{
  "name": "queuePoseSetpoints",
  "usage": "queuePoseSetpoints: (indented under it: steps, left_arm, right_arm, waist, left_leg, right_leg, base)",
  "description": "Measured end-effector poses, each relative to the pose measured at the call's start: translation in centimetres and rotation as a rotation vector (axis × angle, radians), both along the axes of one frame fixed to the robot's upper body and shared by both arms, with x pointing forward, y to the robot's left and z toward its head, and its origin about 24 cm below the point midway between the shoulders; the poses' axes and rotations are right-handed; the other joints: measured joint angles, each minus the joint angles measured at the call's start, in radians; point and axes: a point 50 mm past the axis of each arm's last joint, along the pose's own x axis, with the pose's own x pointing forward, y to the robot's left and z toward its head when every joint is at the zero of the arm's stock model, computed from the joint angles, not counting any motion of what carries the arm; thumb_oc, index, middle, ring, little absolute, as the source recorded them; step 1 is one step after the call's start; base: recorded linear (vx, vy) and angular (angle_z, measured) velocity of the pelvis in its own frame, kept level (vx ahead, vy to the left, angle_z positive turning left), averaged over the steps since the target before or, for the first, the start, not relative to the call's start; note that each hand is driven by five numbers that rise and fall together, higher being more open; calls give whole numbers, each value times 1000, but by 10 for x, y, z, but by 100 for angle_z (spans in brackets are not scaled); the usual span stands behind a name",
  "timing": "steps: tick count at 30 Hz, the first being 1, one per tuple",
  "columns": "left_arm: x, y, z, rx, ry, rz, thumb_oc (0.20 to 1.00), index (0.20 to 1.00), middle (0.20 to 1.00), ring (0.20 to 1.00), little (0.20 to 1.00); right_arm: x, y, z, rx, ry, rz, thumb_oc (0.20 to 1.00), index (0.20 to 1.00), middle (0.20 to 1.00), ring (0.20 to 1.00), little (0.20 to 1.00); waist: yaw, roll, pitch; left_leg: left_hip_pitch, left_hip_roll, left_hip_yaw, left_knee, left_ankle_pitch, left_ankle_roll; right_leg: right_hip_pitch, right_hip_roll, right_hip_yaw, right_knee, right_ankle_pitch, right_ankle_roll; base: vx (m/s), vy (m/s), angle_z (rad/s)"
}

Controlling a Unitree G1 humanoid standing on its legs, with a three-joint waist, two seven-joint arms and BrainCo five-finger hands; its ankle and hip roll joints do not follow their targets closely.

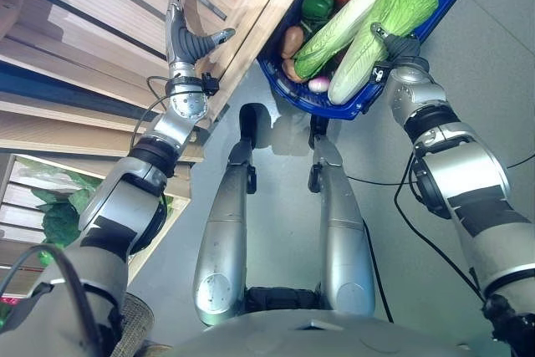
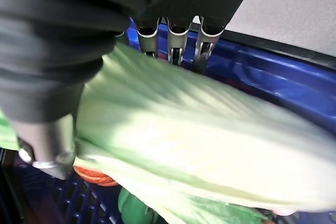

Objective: Pick up fruits and vegetables into the basket

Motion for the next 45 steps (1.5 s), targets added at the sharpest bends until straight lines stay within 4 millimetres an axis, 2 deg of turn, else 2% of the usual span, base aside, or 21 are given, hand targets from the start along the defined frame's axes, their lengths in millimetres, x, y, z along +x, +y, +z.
queuePoseSetpoints:
  steps: [15,21,26,30,32,33,34,36,38,39,40,42,45]
  left_arm:
    - [0,1,-2,-2,2,2,1000,1000,1000,1000,1000]
    - [-5,8,-25,17,80,-8,1000,1000,1000,1000,1000]
    - [-15,26,-47,42,154,-2,1000,1000,1000,1000,1000]
    - [-34,51,-89,53,291,41,1000,1000,1000,1000,1000]
    - [-42,59,-103,51,342,47,1000,1000,1000,1000,1000]
    - [-51,64,-118,49,389,55,1000,1000,1000,1000,1000]
    - [-58,68,-128,51,424,60,1000,1000,1000,1000,1000]
    - [-72,73,-149,57,498,64,1000,1000,1000,1000,1000]
    - [-82,77,-162,75,551,65,1000,1000,1000,1000,1000]
    - [-89,80,-172,79,591,59,1000,1000,1000,1000,1000]
    - [-102,82,-188,95,659,48,1000,1000,1000,1000,1000]
    - [-119,84,-209,102,756,40,1000,1000,1000,1000,1000]
    - [-158,82,-249,58,936,11,1000,1000,1000,1000,1000]
  right_arm:
    - [-3,-12,0,-9,10,-43,1000,1000,1000,1000,1000]
    - [-7,-19,-14,-39,13,-53,1000,1000,1000,1000,1000]
    - [-14,-24,-30,-49,-28,-52,1000,1000,1000,1000,1000]
    - [-31,-32,-67,-80,-8,-46,1000,1000,1000,1000,1000]
    - [-41,-35,-81,-66,-19,-56,1000,1000,1000,1000,1000]
    - [-51,-38,-96,-69,-12,-50,1000,1000,1000,1000,1000]
    - [-59,-40,-107,-74,2,-52,1000,1000,1000,1000,1000]
    - [-75,-47,-127,-66,33,-68,1000,1000,1000,1000,1000]
    - [-85,-49,-138,-63,54,-70,1000,1000,1000,1000,1000]
    - [-93,-51,-148,-73,80,-64,1000,1000,1000,1000,1000]
    - [-107,-54,-164,-76,127,-61,1000,1000,1000,1000,1000]
    - [-125,-59,-182,-80,188,-68,1000,1000,1000,1000,1000]
    - [-161,-61,-217,-63,308,-61,1000,1000,1000,1000,1000]
  waist:
    - [4,0,0]
    - [6,0,0]
    - [6,1,0]
    - [3,3,-2]
    - [3,3,-2]
    - [2,4,-4]
    - [2,5,-10]
    - [-2,9,-61]
    - [-7,14,-63]
    - [-14,16,-88]
    - [-19,15,-158]
    - [-21,17,-203]
    - [-29,17,-303]
  left_leg:
    - [7,0,0,5,0,0]
    - [107,1,1,-6,-6,4]
    - [217,2,4,-55,-1,5]
    - [379,4,6,-137,2,6]
    - [449,6,6,-190,14,5]
    - [514,8,6,-229,17,4]
    - [551,8,5,-249,17,5]
    - [590,11,8,-294,20,5]
    - [657,12,10,-330,31,14]
    - [682,14,10,-348,30,14]
    - [687,16,11,-372,30,14]
    - [739,20,18,-403,29,12]
    - [796,27,28,-411,3,8]
  right_leg:
    - [8,2,0,4,4,-5]
    - [113,-1,-1,-22,0,0]
    - [224,-4,-20,-76,5,-3]
    - [386,-3,-23,-160,19,4]
    - [450,-5,-30,-198,25,3]
    - [513,-4,-36,-234,24,6]
    - [550,-4,-44,-254,24,6]
    - [584,-2,-46,-289,24,9]
    - [650,2,-51,-323,38,6]
    - [677,3,-55,-345,38,7]
    - [685,6,-59,-373,40,9]
    - [733,12,-66,-403,40,10]
    - [787,17,-69,-414,21,12]
  base:
    - [-2,2,0]
    - [0,0,0]
    - [-17,26,-1]
    - [54,38,-4]
    - [144,66,1]
    - [183,62,2]
    - [138,32,2]
    - [173,19,-2]
    - [134,15,-4]
    - [133,17,-1]
    - [124,14,2]
    - [129,14,-7]
    - [163,9,-12]
